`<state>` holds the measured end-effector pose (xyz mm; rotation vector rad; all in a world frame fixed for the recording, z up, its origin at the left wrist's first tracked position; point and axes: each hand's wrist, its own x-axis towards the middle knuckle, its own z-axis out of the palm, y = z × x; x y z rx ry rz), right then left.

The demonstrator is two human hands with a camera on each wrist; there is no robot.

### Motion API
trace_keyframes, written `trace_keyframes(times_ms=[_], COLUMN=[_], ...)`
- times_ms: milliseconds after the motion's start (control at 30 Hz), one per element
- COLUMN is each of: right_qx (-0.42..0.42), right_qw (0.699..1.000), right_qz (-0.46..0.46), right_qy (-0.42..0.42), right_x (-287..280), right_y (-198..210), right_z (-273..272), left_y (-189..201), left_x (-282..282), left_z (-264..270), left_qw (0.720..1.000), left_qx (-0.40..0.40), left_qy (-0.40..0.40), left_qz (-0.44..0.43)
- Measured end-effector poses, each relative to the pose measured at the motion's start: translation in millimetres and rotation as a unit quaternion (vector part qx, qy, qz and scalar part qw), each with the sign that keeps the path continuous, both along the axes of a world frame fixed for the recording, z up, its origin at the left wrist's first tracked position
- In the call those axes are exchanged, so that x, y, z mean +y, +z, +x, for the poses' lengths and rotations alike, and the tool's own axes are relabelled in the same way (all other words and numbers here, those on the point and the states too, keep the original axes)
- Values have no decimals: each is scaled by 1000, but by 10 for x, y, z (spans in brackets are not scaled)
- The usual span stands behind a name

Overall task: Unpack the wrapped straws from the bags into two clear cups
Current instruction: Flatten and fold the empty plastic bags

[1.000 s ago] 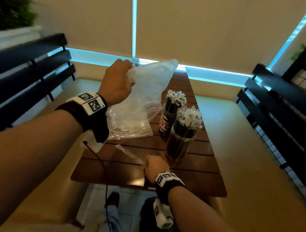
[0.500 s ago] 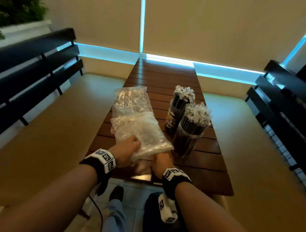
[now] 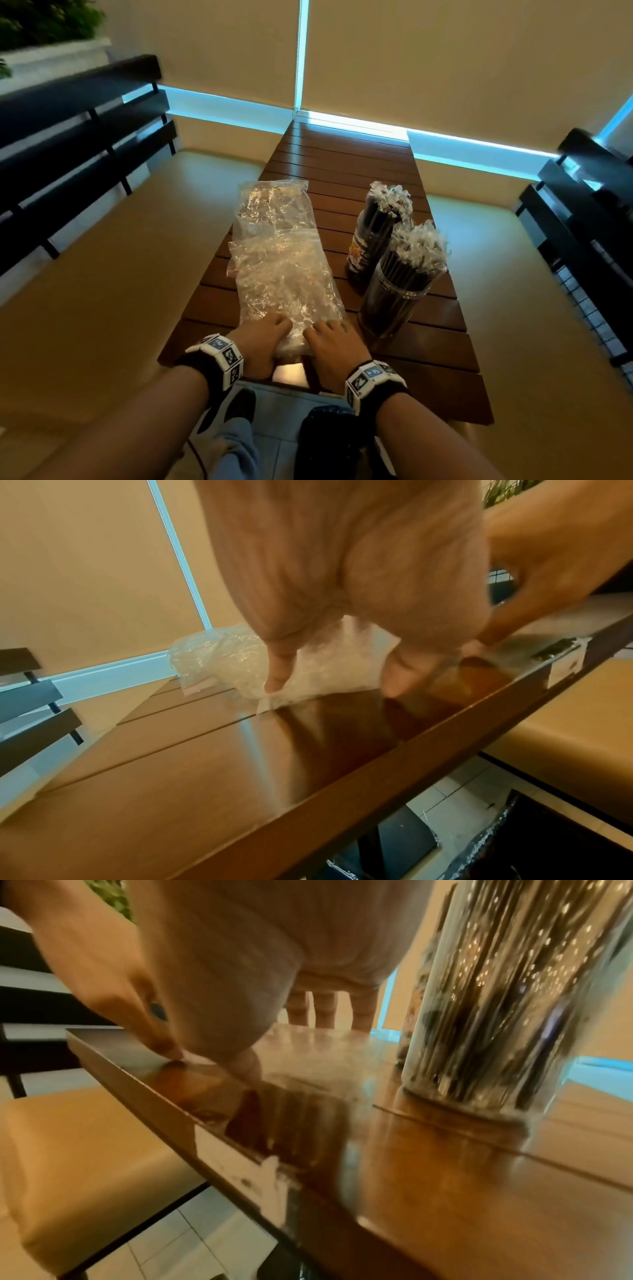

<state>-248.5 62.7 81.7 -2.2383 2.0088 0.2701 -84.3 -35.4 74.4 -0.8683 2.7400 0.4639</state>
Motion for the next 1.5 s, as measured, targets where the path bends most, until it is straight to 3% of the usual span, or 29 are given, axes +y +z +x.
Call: trace_keyframes(times_ms=[267,400,500,733,800,867,933,1000,1067,1233,1367,1433,1500], right_qx=[2,-86,-142,-216,-226,-216,-222,-233,-232,-195,-201,-202,-197], right_qw=[998,992,988,970,968,971,970,968,967,972,969,969,971], right_qz=[-65,-90,-53,-8,9,22,18,3,-24,-41,-54,-53,-44], right_qy=[21,-10,-40,-107,-110,-105,-99,-93,-106,-122,-132,-131,-131], right_x=[-84,-33,-73,-269,-318,-361,-404,-437,-461,-430,-480,-494,-504], right_y=[-244,-189,-131,-281,-265,-285,-304,-328,-351,-399,-385,-362,-336], right_z=[51,-4,-78,-114,-143,-179,-207,-232,-261,-219,-220,-218,-217], left_y=[-191,-162,-188,-33,-16,-81,-163,-253,-325,-396,-170,-63,13], left_x=[-71,-111,-155,-105,-83,-85,-76,-44,-3,-41,14,40,55], left_z=[41,29,24,-53,-70,-74,-51,-25,-6,76,133,50,-89], left_qw=[996,999,994,993,994,985,958,942,946,977,985,968,934], left_qx=[-30,48,81,30,49,59,51,37,29,139,161,228,294], left_qy=[-57,9,75,112,86,15,-57,-106,-109,-68,-12,-26,-38], left_qz=[-54,-22,13,-25,-56,-165,-277,-315,-305,-146,-62,-101,-200])
